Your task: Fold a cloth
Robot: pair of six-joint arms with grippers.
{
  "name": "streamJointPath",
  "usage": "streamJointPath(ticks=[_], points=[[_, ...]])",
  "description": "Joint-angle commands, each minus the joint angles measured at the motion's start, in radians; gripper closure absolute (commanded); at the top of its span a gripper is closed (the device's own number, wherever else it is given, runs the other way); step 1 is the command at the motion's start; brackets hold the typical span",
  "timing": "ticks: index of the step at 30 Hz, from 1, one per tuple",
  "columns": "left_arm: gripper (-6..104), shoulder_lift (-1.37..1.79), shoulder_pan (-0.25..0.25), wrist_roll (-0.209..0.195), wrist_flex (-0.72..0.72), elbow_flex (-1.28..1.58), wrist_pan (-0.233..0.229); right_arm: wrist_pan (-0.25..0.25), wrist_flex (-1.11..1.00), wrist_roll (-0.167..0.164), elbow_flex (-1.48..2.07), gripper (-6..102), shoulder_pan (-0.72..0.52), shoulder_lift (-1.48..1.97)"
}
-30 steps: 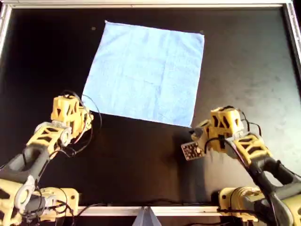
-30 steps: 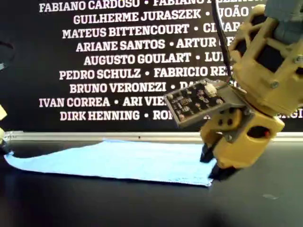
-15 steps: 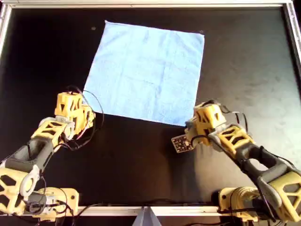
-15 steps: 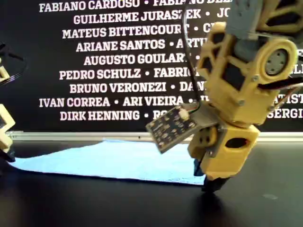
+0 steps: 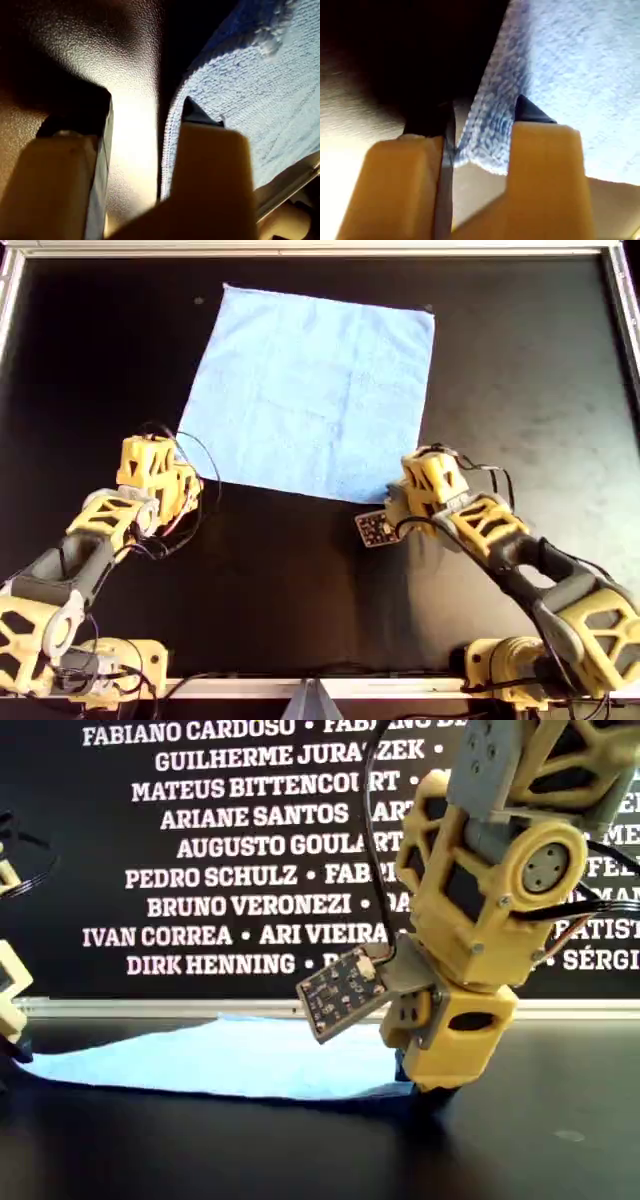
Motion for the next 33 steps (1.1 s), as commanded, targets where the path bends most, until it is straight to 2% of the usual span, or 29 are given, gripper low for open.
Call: streamJointPath(ticks=[1,12,20,33], points=[[48,0.009,-0.015,0.003,-0.021,-0.081,-0.002,0.0,-0.041,0.005,-0.083,45,0.008,-0.014],[48,-0.003,-0.014,0.003,-0.021,-0.124,-0.002,0.002,-0.041,0.005,-0.141,45,-0.005,-0.052],[48,-0.25,-0.014,0.003,-0.018,-0.256,-0.002,0.002,-0.041,0.005,-0.141,45,-0.006,-0.061],[48,-0.268,-0.014,0.003,-0.018,-0.278,-0.002,0.002,-0.043,0.005,-0.167,46,-0.008,-0.074]])
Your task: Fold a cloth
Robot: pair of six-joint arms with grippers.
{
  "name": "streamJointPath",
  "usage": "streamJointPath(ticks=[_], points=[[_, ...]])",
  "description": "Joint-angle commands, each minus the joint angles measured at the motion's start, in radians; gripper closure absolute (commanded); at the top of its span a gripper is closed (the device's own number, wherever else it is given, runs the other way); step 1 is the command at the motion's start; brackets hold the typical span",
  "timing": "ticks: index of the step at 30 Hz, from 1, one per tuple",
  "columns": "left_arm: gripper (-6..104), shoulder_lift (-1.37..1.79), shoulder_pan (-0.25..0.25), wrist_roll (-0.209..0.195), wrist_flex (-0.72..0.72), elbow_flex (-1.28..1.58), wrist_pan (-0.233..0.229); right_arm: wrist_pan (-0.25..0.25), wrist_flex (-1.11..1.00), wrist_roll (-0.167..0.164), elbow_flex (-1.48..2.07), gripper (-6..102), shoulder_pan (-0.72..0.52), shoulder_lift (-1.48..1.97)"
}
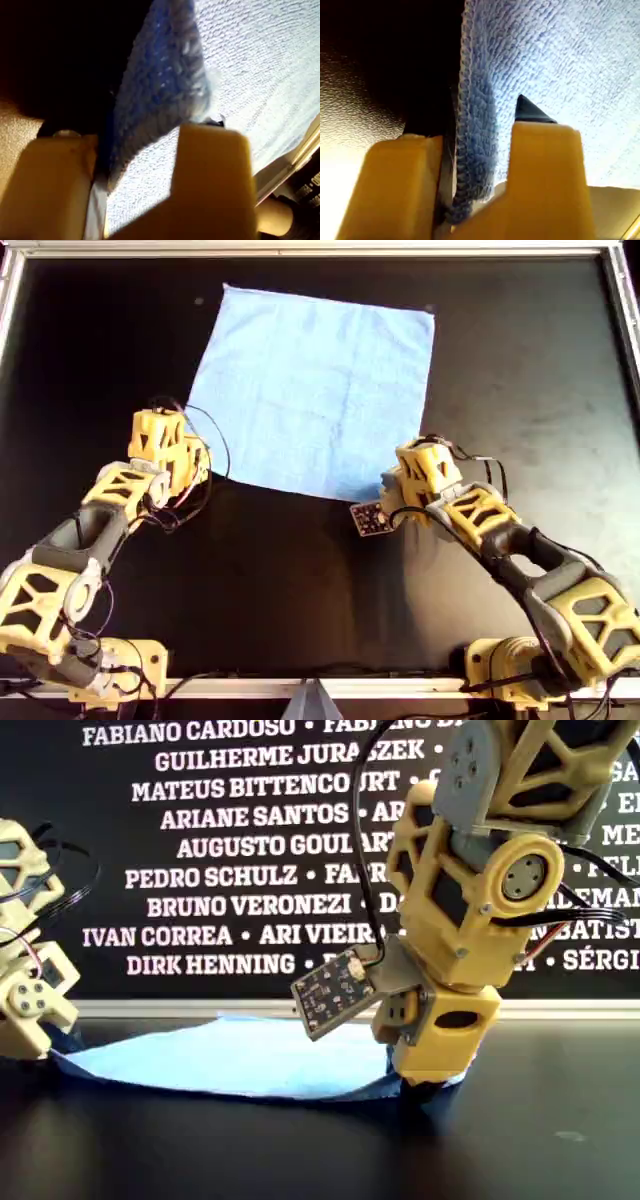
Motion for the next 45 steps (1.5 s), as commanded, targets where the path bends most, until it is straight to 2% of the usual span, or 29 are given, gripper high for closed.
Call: streamJointPath(ticks=[1,15,19,24,26,28,32,34,42,45], points=[[48,-0.003,-0.014,0.003,-0.008,-0.015,-0.008,-0.002,-0.038,0.005,-0.086,46,-0.006,0.003],[51,-0.005,-0.014,0.002,-0.008,-0.017,-0.008,-0.002,-0.038,0.005,-0.12,49,-0.005,-0.034],[63,-0.002,-0.014,-0.012,-0.008,-0.029,-0.006,-0.015,-0.038,0.005,-0.115,64,-0.006,-0.032],[88,-0.005,-0.025,-0.005,-0.008,-0.032,0.011,-0.018,-0.038,0.005,-0.143,92,-0.005,-0.038],[97,-0.006,-0.029,-0.011,-0.008,-0.028,0.011,-0.018,-0.038,0.005,-0.143,99,-0.005,-0.041],[101,-0.006,-0.029,-0.012,-0.008,-0.02,0.011,-0.018,-0.038,0.005,-0.143,98,-0.005,-0.046],[99,-0.005,-0.029,-0.014,-0.006,-0.012,0.011,-0.018,-0.038,0.003,-0.14,96,-0.006,-0.043],[99,0.011,-0.029,-0.014,-0.003,-0.011,0.011,-0.018,-0.038,-0.009,-0.121,96,-0.008,-0.028],[99,0.014,-0.032,-0.011,0.014,0.018,0.011,-0.003,-0.037,-0.011,-0.114,96,-0.011,-0.025],[99,0.023,-0.069,0.0,0.014,0.061,0.011,-0.002,-0.037,-0.012,-0.112,96,-0.017,-0.023]])
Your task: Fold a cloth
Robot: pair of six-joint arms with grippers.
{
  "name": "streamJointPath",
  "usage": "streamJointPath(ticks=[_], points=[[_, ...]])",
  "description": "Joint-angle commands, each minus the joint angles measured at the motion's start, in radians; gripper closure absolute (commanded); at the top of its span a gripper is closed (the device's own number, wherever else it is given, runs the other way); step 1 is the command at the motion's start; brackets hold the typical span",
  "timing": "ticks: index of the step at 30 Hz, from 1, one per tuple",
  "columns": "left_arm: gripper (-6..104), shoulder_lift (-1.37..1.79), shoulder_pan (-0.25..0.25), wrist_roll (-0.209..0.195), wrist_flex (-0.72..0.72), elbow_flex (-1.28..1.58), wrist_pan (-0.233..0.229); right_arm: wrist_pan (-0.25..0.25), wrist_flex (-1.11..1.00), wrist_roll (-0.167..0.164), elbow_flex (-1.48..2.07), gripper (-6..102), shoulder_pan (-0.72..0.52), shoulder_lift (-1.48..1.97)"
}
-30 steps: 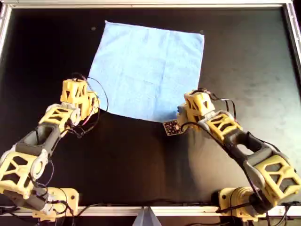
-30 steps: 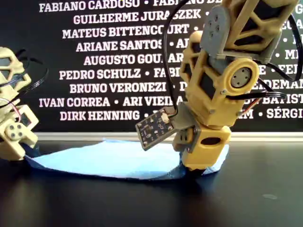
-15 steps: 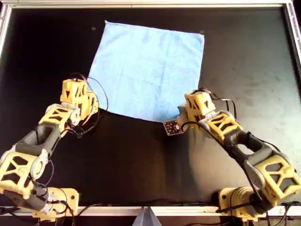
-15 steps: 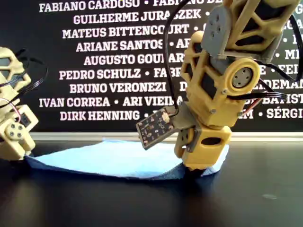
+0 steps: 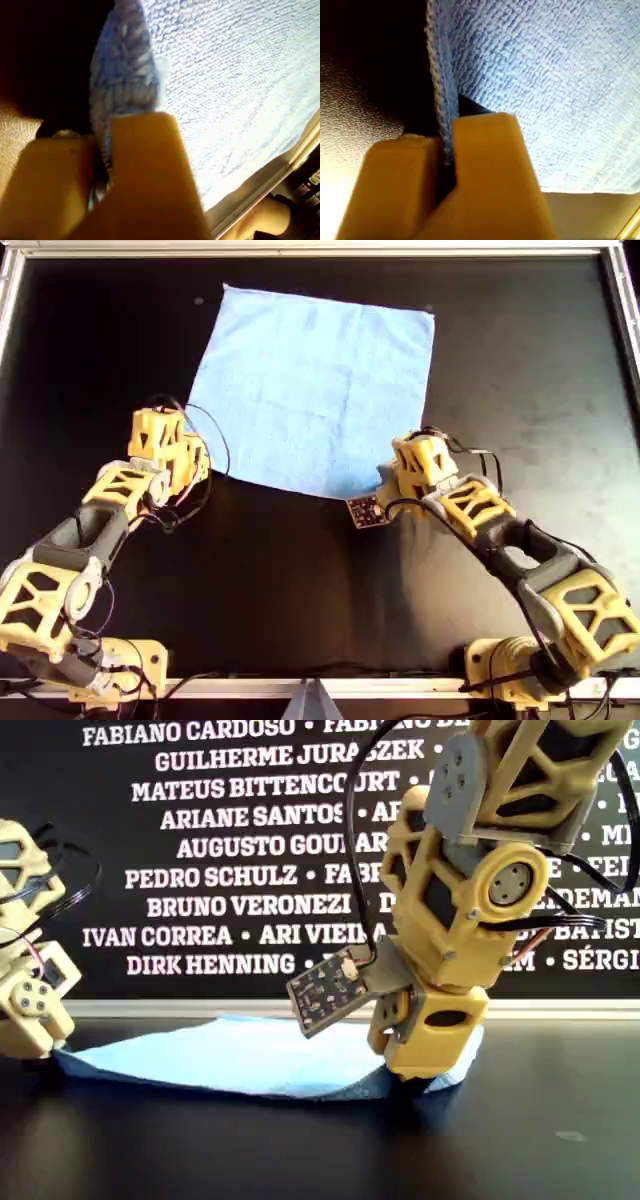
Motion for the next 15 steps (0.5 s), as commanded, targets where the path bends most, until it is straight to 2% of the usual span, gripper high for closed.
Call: streamJointPath(ticks=[1,4,7,15], points=[[99,0.041,-0.074,0.002,0.011,0.04,-0.002,0.005,-0.037,-0.006,-0.026,96,-0.02,0.034],[99,0.091,-0.098,0.002,0.011,0.067,-0.008,0.005,-0.037,-0.006,-0.026,96,-0.043,0.04],[99,0.161,-0.098,0.002,0.011,0.094,-0.009,-0.011,-0.037,-0.005,-0.012,96,-0.072,0.074],[99,0.281,-0.098,0.003,0.011,0.232,-0.009,-0.011,-0.037,-0.008,0.12,96,-0.075,0.232]])
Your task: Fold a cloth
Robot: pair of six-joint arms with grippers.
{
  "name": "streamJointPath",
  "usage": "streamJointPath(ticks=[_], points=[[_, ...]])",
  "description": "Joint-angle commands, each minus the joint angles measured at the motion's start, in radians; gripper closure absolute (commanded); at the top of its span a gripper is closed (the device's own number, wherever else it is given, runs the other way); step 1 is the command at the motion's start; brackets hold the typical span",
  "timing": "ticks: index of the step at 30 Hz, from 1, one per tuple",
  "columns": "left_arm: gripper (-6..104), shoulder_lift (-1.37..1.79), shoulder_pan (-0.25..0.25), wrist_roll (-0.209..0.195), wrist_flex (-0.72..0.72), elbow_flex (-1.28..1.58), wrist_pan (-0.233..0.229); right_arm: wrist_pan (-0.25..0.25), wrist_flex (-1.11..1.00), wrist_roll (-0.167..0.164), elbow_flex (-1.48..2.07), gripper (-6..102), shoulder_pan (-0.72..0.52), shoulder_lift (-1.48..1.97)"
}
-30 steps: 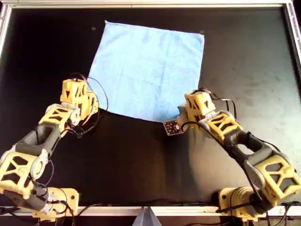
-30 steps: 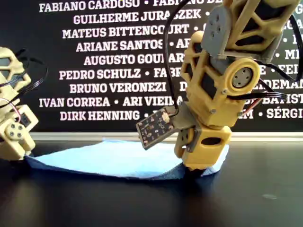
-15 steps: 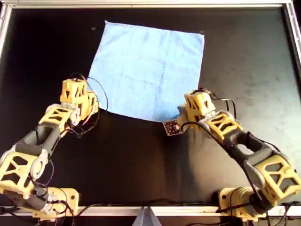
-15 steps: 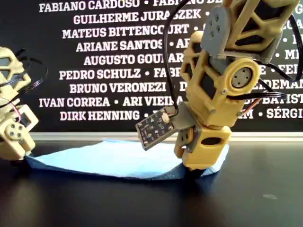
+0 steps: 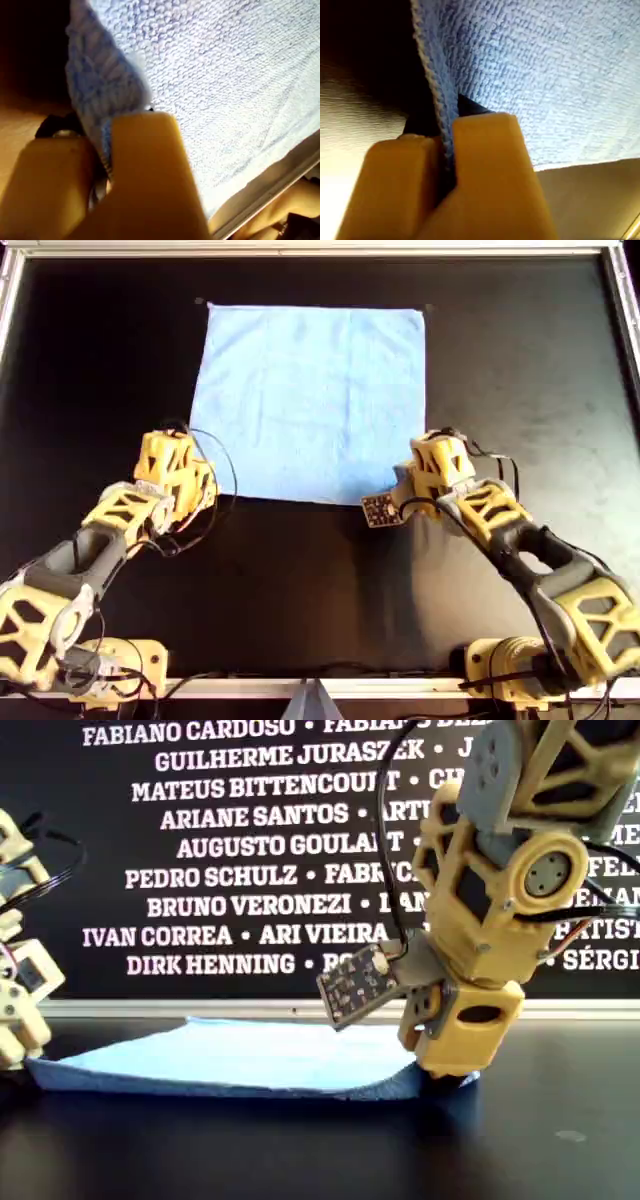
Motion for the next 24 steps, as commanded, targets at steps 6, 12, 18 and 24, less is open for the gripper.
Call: streamJointPath(ticks=[6,12,18,24], points=[[99,0.071,-0.026,0.003,0.008,0.077,0.005,0.018,-0.037,-0.008,0.067,96,-0.011,0.17],[99,0.08,-0.026,0.003,0.008,0.101,0.005,0.018,-0.037,-0.008,0.095,96,-0.012,0.173],[99,0.132,-0.043,0.003,0.008,0.164,0.006,0.02,-0.037,-0.008,0.11,96,-0.012,0.173],[99,0.245,-0.1,0.003,0.008,0.221,0.005,0.02,-0.037,-0.008,0.086,96,-0.012,0.153]])
